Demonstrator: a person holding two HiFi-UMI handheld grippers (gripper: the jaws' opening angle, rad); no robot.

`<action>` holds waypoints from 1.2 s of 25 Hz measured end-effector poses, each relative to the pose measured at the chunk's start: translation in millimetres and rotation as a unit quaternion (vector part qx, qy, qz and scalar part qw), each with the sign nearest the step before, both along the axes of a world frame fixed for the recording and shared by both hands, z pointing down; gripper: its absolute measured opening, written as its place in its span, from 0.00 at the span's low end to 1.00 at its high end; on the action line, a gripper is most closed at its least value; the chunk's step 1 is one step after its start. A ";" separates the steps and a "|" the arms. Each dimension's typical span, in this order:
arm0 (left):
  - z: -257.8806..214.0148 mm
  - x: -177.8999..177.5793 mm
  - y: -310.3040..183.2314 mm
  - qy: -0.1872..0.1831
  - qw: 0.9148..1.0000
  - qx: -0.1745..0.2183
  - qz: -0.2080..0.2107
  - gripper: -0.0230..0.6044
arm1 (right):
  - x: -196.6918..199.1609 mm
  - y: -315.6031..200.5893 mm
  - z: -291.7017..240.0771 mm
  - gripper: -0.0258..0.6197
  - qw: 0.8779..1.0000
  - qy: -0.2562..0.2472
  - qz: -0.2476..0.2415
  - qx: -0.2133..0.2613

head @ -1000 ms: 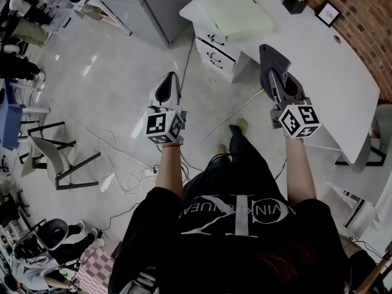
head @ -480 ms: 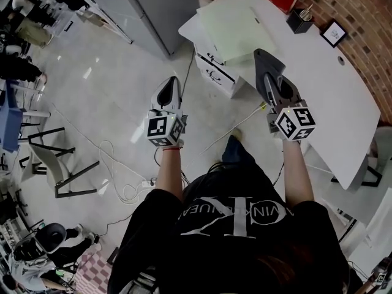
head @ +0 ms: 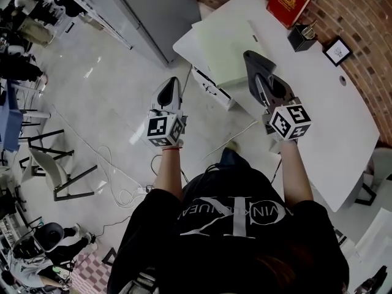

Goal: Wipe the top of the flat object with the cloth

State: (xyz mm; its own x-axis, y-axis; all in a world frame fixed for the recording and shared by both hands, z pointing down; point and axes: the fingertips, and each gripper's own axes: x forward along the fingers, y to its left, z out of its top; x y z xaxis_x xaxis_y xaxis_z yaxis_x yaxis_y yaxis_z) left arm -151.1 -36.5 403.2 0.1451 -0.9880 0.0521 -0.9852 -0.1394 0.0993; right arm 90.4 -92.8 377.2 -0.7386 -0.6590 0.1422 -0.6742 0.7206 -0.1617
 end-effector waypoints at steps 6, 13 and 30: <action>6.6 9.4 -26.7 -0.005 1.000 -0.009 -0.013 0.05 | -4.9 -33.2 8.5 0.13 0.999 0.000 -0.033 -0.024; 19.4 20.0 -41.1 -0.013 1.000 -0.027 -0.010 0.05 | -16.3 -56.0 16.2 0.13 0.997 0.005 -0.065 -0.036; 58.4 6.4 -127.6 0.003 0.998 -0.059 0.030 0.06 | -105.8 -135.9 25.6 0.13 0.989 0.043 -0.117 -0.077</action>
